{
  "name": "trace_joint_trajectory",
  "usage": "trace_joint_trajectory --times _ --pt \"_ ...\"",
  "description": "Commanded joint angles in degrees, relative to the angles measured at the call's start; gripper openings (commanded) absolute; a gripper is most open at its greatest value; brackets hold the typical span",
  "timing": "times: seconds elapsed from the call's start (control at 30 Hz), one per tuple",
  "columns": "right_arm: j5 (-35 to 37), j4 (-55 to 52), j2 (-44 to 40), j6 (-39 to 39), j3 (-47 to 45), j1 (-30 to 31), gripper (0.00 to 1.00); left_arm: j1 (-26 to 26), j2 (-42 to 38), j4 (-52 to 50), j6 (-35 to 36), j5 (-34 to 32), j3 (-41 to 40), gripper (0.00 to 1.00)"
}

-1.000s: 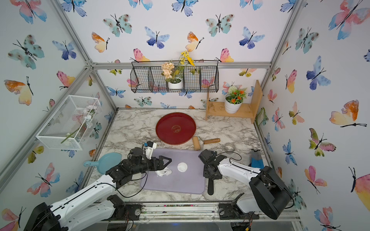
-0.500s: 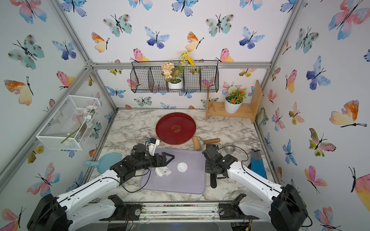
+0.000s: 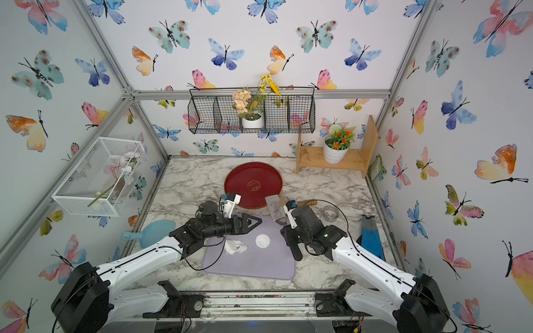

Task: Roll out the dumpling wrappers from the dough
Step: Pick up the spatula from the center of the board.

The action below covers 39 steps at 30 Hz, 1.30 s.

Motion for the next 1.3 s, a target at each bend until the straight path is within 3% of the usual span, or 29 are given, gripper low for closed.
trace_joint_trajectory --times 0.0,0.07,0.27,0.63,0.77,0.93,1.17,1.23,1.27 --pt "-3.3 5.0 0.5 -3.9 1.3 1.9 0.02 -0.2 1.7 2.7 -1.4 2.7 1.6 0.96" --pt "-3.2 6.1 -0.1 -3.9 1.1 2.5 0.02 -0.2 3.0 3.5 -2.6 3.0 1.3 0.89" --pt "-3.5 7.7 -3.5 -3.8 -0.5 3.3 0.02 -0.2 4.6 5.5 -4.8 2.1 -0.1 0.85" --pt "-5.9 8.6 -4.8 -6.0 -1.5 4.6 0.03 -0.3 7.9 10.8 -5.9 2.3 2.0 0.65" --pt "-5.7 8.2 -5.3 -7.2 -1.7 4.9 0.03 -0.3 9.0 9.9 -5.7 1.7 2.8 0.51" --pt "-4.5 6.7 -5.3 -8.5 -1.5 5.3 0.03 -0.3 8.7 8.7 -5.2 0.4 3.5 0.41" --pt "-3.0 7.3 -5.3 -7.8 -1.2 5.3 0.07 -0.3 8.7 9.7 -6.6 0.4 2.7 0.06" --pt "-2.3 8.0 -5.4 -7.0 -1.0 5.3 0.14 -0.3 8.2 10.2 -7.3 0.4 2.2 0.0" --pt "-2.1 8.7 -5.5 -6.5 -1.0 5.3 0.23 -0.3 7.9 10.7 -7.7 -0.6 1.8 0.0"
